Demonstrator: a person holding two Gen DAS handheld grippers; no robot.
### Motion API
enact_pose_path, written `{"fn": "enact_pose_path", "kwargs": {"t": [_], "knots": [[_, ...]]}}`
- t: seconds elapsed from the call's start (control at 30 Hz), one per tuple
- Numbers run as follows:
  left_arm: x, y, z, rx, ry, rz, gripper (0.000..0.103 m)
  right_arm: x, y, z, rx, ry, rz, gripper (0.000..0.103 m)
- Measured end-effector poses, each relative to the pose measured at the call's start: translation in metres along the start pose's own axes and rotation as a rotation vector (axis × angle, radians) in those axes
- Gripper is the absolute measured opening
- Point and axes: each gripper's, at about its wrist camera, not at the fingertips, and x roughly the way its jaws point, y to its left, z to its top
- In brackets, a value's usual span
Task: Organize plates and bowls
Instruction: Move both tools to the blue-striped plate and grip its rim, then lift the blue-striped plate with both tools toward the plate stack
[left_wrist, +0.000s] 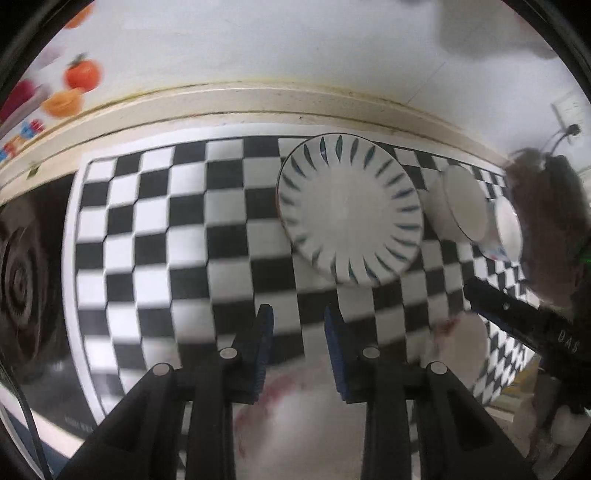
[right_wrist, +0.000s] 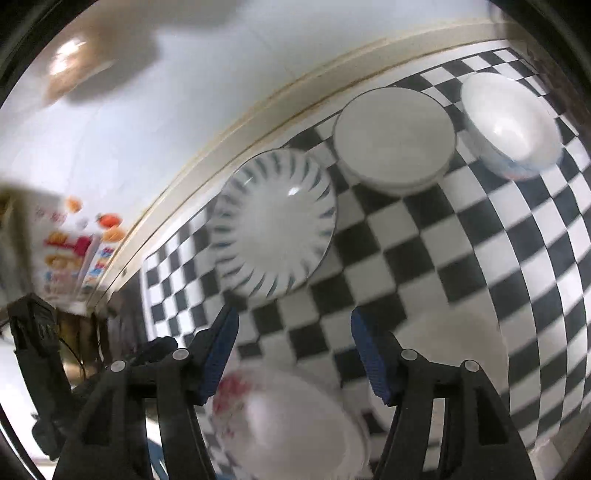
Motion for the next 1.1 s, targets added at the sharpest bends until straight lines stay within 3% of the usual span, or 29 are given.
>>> {"fn": "enact_pose_path", "kwargs": {"t": [0.2, 0.33, 0.57, 0.67, 0.83, 1.1], "knots": [[0.057, 0.000, 0.060, 0.002, 0.060, 0.029, 0.026, 0.055, -0.014, 0.036, 0.063, 0.073, -0.052, 0.065], [0.078, 0.003, 0.087, 0.003, 0.072, 0.027, 0.026, 0.075, -0.011, 0.049, 0.043, 0.071, -0.075, 0.059], [0.107, -0.009, 0.120, 0.102, 0.112, 0.072, 0.027, 0.102, -0.002, 0.064, 0.036, 0.115, -0.090, 0.042], [0.107, -0.008, 0.124, 0.120, 0.109, 0.048, 0.026, 0.112, 0.000, 0.066, 0.030, 0.141, -0.116, 0.039], [0.100, 0.001, 0.117, 0.105, 0.080, 0.051, 0.020, 0.115, 0.002, 0.068, -0.011, 0.148, -0.159, 0.023], [0.081, 0.028, 0.070, 0.010, 0.076, 0.039, 0.020, 0.119, 0.017, 0.066, -0.164, 0.190, -0.154, 0.020]]}}
